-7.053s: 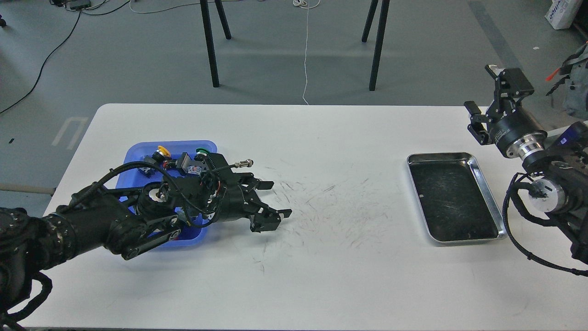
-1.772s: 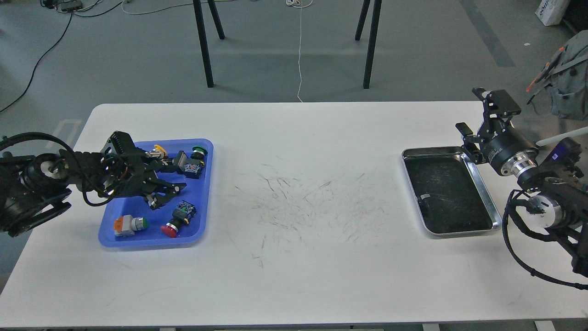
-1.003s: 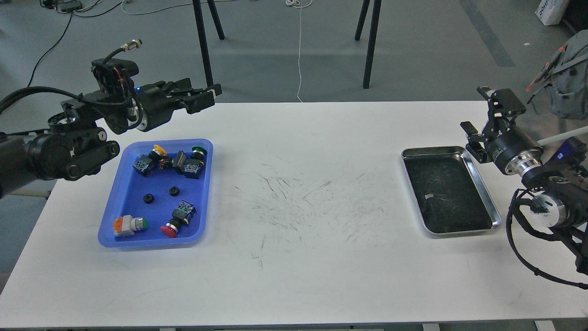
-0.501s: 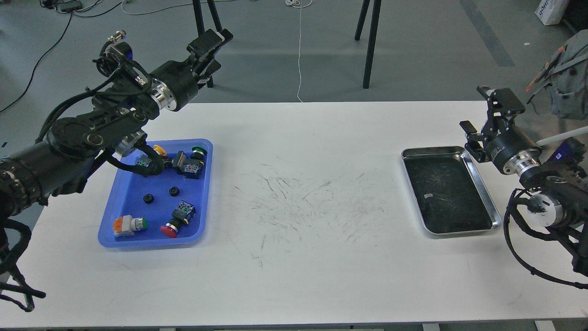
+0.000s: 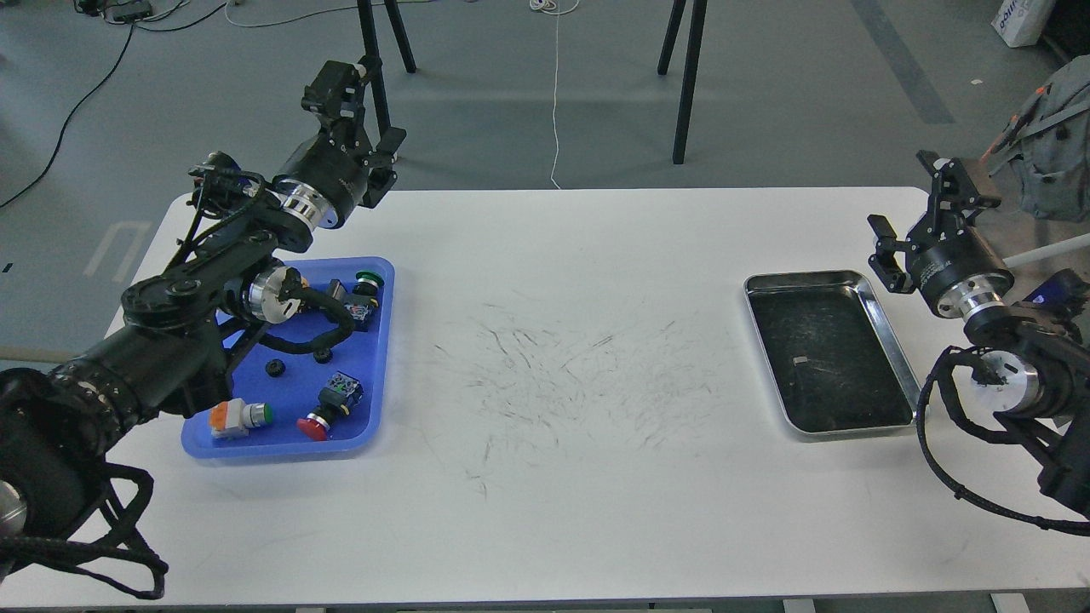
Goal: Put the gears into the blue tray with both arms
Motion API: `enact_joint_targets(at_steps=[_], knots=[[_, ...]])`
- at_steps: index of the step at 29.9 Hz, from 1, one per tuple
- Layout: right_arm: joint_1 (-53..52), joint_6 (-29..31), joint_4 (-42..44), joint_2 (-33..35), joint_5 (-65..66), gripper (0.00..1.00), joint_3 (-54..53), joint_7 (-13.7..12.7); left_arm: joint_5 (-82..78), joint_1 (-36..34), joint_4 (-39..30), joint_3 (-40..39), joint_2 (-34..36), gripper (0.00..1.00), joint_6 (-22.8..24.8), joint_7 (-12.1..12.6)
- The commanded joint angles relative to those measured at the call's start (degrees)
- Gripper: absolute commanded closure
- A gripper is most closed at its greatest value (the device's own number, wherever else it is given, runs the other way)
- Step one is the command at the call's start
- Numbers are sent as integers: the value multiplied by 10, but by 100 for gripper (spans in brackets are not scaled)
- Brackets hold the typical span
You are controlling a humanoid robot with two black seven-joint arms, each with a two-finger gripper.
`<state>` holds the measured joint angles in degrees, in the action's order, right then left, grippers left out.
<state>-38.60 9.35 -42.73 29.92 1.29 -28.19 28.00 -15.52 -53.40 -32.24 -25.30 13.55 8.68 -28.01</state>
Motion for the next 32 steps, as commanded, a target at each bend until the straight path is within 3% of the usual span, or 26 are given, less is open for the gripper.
enact_joint_targets(at_steps=[1,9,32], knots=[[-1,-2,8,-23,-28,2,-1,0,46,1,3,-10,-9,0,-1,0],[7,-14,12,-33,-65,2,-19,0,51,18,13,-59,-19,0,-1,0],[7,-13,15,-35,-64,2,-15,0,50,41,13,-59,-18,0,-2,0]])
